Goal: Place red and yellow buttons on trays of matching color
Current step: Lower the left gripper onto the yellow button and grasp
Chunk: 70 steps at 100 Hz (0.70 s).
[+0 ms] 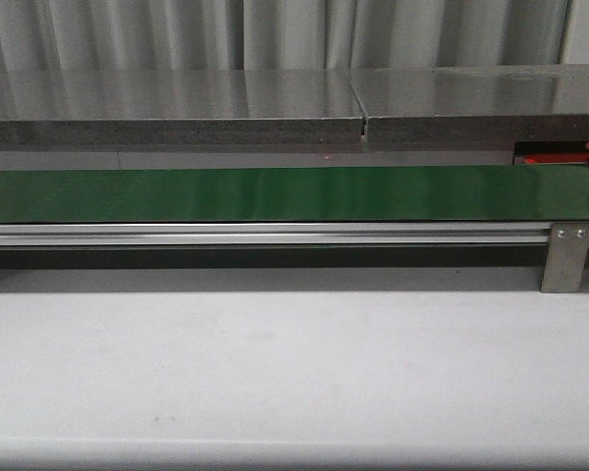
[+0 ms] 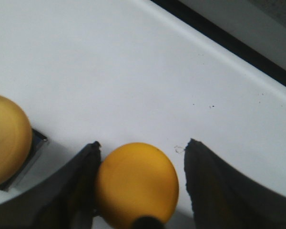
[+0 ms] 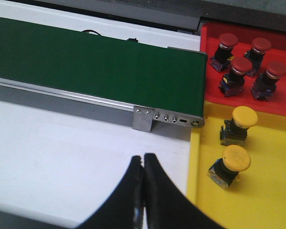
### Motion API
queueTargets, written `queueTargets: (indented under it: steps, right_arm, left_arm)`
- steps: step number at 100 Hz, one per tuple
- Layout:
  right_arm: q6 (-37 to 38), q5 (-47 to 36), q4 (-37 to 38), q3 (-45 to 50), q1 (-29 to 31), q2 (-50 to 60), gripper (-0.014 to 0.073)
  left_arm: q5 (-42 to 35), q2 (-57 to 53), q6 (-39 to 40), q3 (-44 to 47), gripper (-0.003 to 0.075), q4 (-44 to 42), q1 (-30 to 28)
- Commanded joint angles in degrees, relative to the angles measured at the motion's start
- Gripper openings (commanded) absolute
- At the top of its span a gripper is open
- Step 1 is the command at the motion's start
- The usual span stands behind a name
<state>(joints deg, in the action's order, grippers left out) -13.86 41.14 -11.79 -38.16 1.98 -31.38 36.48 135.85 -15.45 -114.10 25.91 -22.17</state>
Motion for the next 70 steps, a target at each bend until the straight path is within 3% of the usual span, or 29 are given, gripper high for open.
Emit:
queueTargets:
  steps: [1,18,34,55,70]
  right_arm:
    - [-0.08,-4.23,-0.15,-1.39,0.10,-0.13,-0.0067]
    - [-0.08,-4.23,-0.15,-1.39,0.10,-0.13,-0.0067]
    - [-0.08,-4.23,-0.15,-1.39,0.10,-0.13,-0.0067]
    - [-0.08,-4.23,-0.15,-1.39,0.10,-0.13,-0.0067]
    - [-0.08,-4.23,-0.15,-1.39,0.10,-0.13,-0.0067]
  left_arm:
    - [-2.76,-3.92,-0.05,-1.90,0.0267,1.50,0.46]
    - [-2.88,-3.92,-0.05,-1.90,0.0121,1.50,0.83]
    - [-2.99,-4.50,-0.05,-1.90,0.0038,1.50,0.83]
    - [-3.35,-9.29,-0.05,-1.90,-0.0020,1.50,0.83]
    - [1.73,-14.73,-0.05,-1.90,-0.0019,1.50,0.83]
